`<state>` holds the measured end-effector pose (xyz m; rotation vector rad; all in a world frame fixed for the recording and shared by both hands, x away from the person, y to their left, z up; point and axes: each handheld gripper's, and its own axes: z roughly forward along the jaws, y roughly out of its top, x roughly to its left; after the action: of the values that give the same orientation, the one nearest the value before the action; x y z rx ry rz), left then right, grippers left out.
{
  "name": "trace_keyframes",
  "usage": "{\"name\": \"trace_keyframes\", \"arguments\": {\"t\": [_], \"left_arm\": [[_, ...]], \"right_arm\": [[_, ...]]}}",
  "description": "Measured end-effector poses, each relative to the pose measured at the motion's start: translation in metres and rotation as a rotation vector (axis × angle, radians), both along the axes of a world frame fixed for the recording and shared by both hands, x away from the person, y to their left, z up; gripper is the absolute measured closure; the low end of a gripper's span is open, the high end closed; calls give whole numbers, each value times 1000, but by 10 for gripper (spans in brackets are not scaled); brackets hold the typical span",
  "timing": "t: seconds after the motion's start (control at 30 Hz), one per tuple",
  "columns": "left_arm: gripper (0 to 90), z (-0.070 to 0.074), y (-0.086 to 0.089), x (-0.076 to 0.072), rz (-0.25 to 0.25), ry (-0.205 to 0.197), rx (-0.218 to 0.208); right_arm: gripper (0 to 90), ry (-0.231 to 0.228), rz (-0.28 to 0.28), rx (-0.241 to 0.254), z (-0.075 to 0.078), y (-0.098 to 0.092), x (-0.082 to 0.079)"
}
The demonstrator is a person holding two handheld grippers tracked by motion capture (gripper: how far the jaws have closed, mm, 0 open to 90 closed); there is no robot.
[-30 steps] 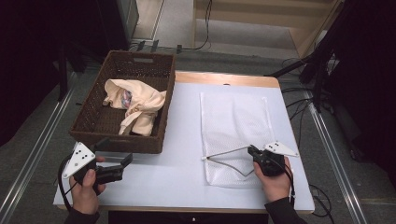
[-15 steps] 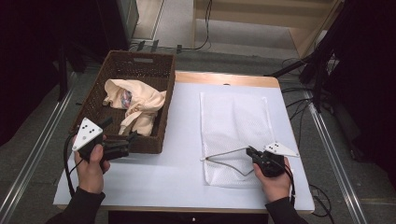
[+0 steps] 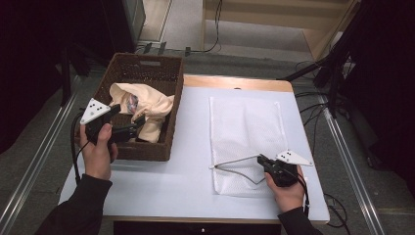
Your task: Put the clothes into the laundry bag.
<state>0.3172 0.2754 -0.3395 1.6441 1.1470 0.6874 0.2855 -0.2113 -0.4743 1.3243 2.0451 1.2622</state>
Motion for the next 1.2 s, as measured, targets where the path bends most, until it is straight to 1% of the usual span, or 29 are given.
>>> {"name": "trace_keyframes", "arguments": {"t": [0.07, 0.1, 0.2, 0.23, 0.37, 0.5, 0.6, 0.63, 0.67, 0.7, 0.73, 0.77, 0.83, 0.9, 0.93, 1.1, 1.2], "left_arm": [[91, 1, 0, 3, 0, 0, 1], [86, 3, 0, 9, 9, 5, 10], [80, 4, 0, 18, 19, 11, 4], [79, 4, 0, 21, 20, 17, 11], [41, 4, 1, 35, 7, 45, 27], [22, 2, 1, 50, 15, 68, 38], [22, -2, 0, 62, 20, 104, 47], [22, -2, -1, 66, 20, 114, 42], [22, -2, -1, 66, 20, 114, 42], [22, -2, -1, 70, 27, 125, 29], [23, -1, 0, 77, 28, 157, -1], [23, -1, 1, 79, 29, 165, -6], [23, -2, 1, 85, 50, 176, -11], [23, -4, 2, 90, 66, 183, -27], [23, -6, 2, 94, 74, 193, -29], [23, -16, -1, 112, 95, 246, 14], [30, -23, -5, 121, 114, 279, 53]], "right_arm": [[883, -2, 3, -2, 0, 0, 0], [883, -3, 4, -2, -1, 0, 0], [882, -5, 6, -4, -1, 0, 0], [882, -8, 7, -4, -1, 0, -1], [879, -11, 9, 0, -1, 0, -1], [875, -10, 12, -8, -2, 1, -1], [872, -13, 15, -9, -2, 1, -1], [871, -12, 15, -9, -2, 1, -1], [871, -12, 15, -9, -2, 1, -1], [870, -10, 14, -8, -2, 1, -1], [868, -10, 14, -6, -2, 1, -1], [867, -11, 15, -7, -2, 1, -1], [865, -10, 16, -7, -2, 2, -1], [864, -11, 18, -8, -2, 1, -1], [864, -11, 18, -8, -2, 1, -1], [862, -7, 20, -7, -3, 2, -1], [861, -11, 22, -13, -3, 3, -1]]}}
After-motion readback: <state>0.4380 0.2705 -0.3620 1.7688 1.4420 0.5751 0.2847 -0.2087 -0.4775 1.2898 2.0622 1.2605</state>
